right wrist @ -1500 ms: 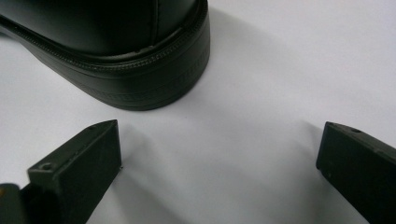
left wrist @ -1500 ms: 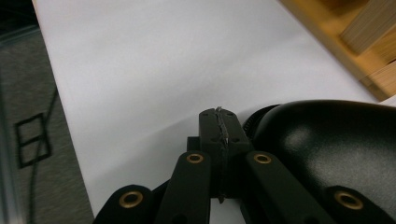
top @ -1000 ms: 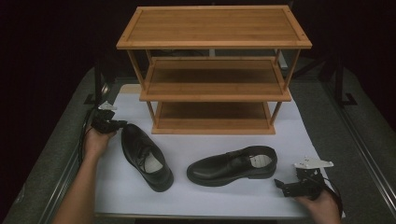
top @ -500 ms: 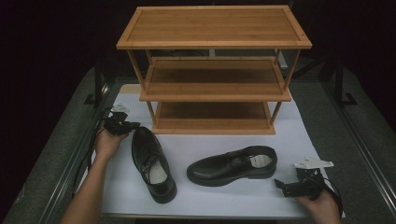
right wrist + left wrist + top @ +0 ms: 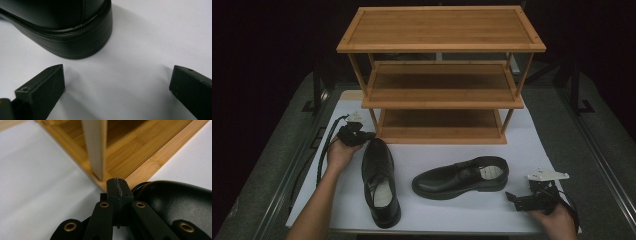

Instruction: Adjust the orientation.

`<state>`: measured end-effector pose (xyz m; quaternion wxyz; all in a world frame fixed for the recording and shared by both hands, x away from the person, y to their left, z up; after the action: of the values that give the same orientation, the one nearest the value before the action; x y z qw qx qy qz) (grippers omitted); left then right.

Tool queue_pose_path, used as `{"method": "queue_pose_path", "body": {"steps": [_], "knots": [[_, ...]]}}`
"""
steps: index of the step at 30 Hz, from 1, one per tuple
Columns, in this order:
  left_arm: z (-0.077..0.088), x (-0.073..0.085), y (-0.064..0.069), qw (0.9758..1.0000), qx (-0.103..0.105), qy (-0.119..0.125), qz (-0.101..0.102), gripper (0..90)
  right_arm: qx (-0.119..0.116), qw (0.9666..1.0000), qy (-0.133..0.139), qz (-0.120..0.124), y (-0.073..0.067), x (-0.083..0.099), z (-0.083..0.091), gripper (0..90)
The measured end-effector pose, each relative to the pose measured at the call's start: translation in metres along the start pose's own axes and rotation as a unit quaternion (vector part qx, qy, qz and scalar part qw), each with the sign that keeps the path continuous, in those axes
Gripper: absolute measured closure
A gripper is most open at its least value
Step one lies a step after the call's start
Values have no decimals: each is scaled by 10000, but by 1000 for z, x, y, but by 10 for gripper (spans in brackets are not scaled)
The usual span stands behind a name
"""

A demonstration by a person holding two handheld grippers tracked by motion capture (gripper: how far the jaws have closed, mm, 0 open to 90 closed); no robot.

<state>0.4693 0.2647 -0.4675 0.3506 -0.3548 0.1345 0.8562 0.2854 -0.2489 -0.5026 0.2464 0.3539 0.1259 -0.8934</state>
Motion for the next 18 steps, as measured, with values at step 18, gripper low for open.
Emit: {"method": "queue_pose_path", "body": {"steps": [18], "knots": [[56,25,11,9994,81,220,251,900,5,10000,-1,9,0,0,0,0]]}}
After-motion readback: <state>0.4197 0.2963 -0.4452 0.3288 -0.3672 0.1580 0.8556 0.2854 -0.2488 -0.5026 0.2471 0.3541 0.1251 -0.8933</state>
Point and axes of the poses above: each handheld gripper's, and its own axes: z roughly backward along the jaws, x roughly out of its underside, y roughly to its right, the point moved 6 cm from there along -z, roughly forward along the jaws, and after that the axes turned 2 degrees about -x, right-handed, at the moved point
